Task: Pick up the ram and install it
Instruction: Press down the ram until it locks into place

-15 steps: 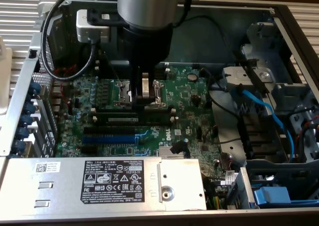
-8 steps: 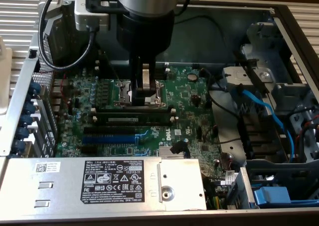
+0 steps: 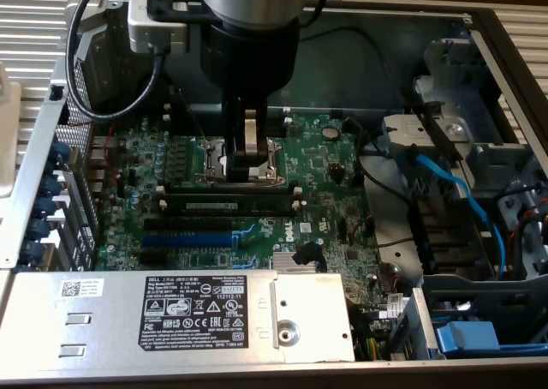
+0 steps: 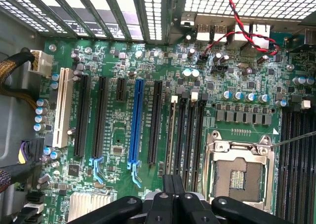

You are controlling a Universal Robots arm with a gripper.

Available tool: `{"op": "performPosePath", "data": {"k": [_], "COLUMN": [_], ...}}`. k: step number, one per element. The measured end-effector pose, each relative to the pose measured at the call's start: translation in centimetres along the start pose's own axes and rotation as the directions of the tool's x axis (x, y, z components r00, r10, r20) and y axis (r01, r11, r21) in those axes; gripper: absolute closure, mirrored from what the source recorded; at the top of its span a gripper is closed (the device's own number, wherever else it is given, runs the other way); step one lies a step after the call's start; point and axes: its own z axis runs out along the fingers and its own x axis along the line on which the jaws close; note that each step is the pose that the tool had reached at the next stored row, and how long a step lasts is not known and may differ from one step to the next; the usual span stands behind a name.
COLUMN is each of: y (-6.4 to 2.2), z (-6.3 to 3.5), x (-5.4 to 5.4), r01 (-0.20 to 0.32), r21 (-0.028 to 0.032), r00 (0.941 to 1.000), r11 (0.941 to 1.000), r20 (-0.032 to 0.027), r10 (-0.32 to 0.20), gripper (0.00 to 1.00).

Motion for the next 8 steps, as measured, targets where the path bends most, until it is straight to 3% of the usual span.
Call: {"op": "performPosePath", "data": {"k": [8], "y": [0.0], "z": [0.0], "x": [0.0], "r01": [-0.031], "r21": [-0.0008], "r00": [0.9995], "r11": [0.9995], "r20": [0.0014], "r10": [0.031], "gripper": [0.9]}}
